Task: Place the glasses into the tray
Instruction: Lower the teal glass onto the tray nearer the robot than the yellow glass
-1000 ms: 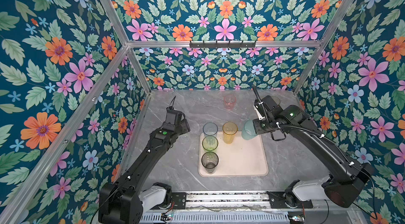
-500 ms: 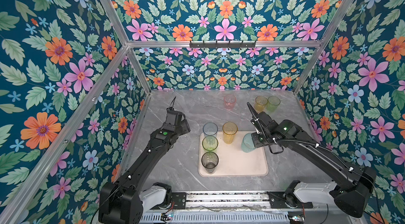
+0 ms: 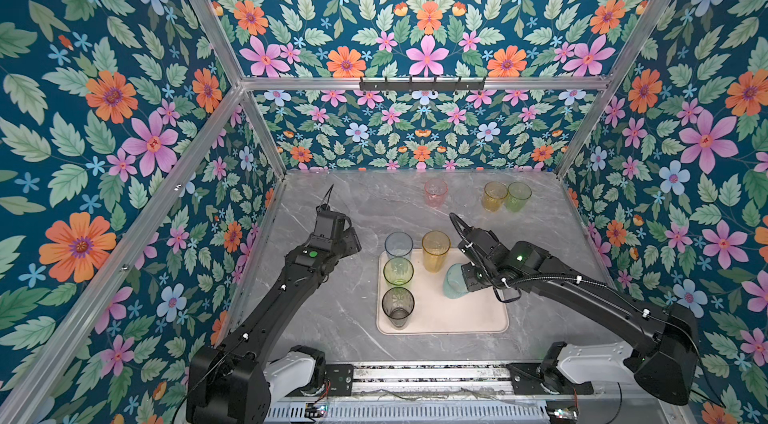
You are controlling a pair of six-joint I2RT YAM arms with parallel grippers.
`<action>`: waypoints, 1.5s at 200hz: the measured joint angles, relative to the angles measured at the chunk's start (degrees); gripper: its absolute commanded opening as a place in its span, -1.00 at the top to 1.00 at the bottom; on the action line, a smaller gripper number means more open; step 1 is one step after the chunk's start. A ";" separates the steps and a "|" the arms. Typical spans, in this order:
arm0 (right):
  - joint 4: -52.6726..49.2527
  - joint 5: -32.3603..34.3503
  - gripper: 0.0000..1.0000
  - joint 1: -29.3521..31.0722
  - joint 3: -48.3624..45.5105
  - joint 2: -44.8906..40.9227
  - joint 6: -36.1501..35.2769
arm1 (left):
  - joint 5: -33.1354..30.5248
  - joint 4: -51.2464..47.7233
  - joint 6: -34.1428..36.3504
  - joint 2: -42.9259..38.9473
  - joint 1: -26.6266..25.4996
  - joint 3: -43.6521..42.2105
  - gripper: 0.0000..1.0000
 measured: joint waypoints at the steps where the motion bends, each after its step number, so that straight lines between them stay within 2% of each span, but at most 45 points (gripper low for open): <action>1: 0.04 0.02 1.00 0.04 0.00 0.04 0.04 | 0.00 0.00 0.00 0.00 0.00 -0.02 -0.40; 158: 3.04 0.17 1.00 3.30 3.19 10.29 3.54 | 0.39 0.28 -0.24 -0.61 0.00 -1.46 -0.40; 300: 3.13 0.66 1.00 3.30 5.68 14.25 5.18 | 0.63 1.05 -1.14 -0.52 0.00 -1.77 -0.39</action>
